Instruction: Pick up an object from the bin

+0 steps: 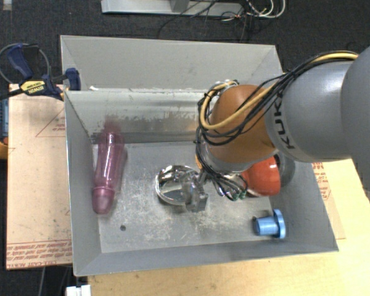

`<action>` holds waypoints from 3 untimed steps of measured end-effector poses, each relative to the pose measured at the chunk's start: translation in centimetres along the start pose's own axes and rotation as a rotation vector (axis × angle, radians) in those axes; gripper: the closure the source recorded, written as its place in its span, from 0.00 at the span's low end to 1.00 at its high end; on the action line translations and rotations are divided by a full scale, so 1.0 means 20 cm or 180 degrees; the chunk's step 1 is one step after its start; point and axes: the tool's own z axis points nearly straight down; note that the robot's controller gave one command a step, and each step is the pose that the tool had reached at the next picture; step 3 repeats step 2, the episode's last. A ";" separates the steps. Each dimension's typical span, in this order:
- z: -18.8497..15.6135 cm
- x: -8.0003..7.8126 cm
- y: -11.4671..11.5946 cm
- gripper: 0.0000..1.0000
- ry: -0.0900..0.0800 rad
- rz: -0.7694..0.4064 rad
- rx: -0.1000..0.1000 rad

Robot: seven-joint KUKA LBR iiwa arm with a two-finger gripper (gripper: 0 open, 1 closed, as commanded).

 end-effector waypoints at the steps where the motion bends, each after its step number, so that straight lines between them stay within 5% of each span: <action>1: -0.07 0.00 0.00 1.00 -0.0002 0.0001 -0.0001; 3: -0.21 0.00 0.01 1.00 0.0015 0.0003 -0.0005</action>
Offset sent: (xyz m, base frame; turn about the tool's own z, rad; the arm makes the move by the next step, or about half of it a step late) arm 0.0002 0.0002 0.0708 0.0002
